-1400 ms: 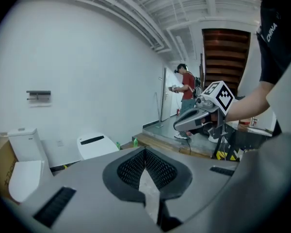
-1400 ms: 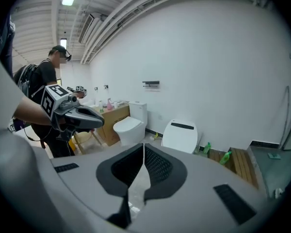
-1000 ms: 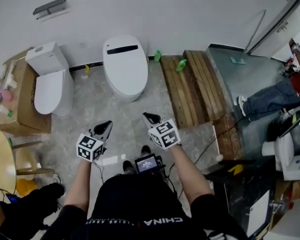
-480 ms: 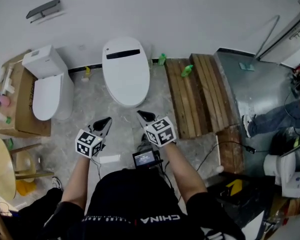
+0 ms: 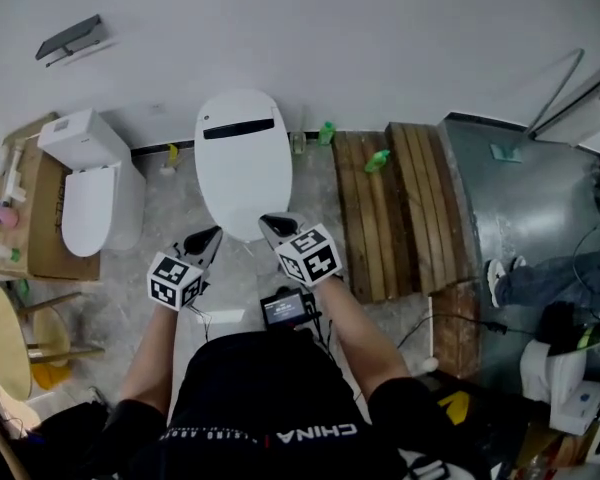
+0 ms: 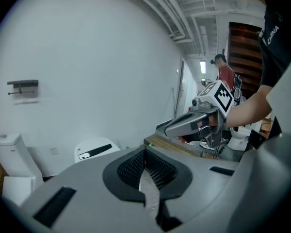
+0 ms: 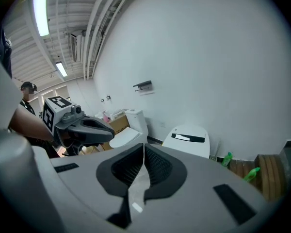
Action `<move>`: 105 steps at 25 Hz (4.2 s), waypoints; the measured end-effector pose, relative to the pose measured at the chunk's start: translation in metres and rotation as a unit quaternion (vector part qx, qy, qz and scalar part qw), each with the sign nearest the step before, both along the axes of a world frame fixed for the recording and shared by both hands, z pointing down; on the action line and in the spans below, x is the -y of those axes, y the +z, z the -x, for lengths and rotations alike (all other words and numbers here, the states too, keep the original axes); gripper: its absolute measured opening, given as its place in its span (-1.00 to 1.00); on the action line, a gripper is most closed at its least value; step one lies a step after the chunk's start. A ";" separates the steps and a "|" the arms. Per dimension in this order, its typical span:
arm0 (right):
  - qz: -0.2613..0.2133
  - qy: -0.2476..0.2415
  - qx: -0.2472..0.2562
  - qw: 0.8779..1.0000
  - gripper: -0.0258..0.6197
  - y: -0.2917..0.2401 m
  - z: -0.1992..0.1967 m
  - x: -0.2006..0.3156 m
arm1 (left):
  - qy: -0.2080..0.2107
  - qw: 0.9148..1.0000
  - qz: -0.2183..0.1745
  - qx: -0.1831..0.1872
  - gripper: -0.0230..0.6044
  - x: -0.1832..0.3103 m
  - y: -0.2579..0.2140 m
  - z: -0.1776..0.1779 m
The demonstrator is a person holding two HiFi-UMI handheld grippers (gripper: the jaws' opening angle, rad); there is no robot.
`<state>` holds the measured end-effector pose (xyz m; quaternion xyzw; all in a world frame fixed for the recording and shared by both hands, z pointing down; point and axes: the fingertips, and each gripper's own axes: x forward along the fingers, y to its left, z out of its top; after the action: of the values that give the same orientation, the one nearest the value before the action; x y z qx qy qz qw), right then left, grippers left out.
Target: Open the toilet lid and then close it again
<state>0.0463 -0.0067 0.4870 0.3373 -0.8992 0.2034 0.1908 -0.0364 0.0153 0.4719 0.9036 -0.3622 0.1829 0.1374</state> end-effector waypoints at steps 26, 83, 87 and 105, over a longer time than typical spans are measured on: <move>0.033 -0.015 0.035 0.999 -0.86 -0.004 0.051 0.046 | 0.042 0.999 0.014 -0.018 -0.90 0.064 0.003 0.016; 0.259 0.183 -0.002 0.948 0.22 0.488 -0.041 0.126 | -0.166 0.947 0.276 -0.006 0.34 0.128 0.497 0.065; 0.257 0.194 0.004 0.947 0.22 0.492 -0.040 0.127 | -0.159 0.946 0.282 -0.016 0.35 0.127 0.499 0.063; 0.279 0.197 0.037 0.939 0.21 0.423 -0.043 0.119 | -0.168 0.935 0.305 -0.062 0.34 0.121 0.433 0.061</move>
<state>0.0895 -0.1252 0.9099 0.4332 -0.7280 0.4923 0.1998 -0.0978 -0.1062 0.9045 0.7537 -0.4266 0.2021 0.4573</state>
